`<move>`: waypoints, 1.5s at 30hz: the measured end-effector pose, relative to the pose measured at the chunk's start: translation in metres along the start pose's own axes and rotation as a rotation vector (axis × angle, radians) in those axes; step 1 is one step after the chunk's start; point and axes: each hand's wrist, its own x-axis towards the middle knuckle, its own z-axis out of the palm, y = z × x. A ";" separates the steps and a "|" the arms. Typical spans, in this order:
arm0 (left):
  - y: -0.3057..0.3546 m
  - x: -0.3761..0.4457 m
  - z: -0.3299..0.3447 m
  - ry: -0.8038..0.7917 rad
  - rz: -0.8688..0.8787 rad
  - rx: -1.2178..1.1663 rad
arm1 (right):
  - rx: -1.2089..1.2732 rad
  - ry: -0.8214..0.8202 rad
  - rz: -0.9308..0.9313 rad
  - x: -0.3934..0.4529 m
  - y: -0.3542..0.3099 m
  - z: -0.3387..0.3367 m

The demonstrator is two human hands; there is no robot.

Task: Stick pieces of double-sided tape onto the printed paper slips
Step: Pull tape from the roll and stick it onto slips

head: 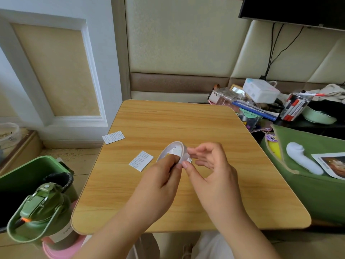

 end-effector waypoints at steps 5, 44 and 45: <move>0.005 0.001 -0.001 0.019 0.050 0.057 | -0.140 -0.023 -0.117 0.005 0.001 -0.002; 0.006 0.015 -0.025 -0.075 -0.471 -1.053 | 0.779 -0.386 0.216 0.002 -0.008 -0.031; 0.007 0.014 -0.022 -0.081 -0.492 -1.135 | 0.877 -0.372 0.274 0.003 -0.007 -0.030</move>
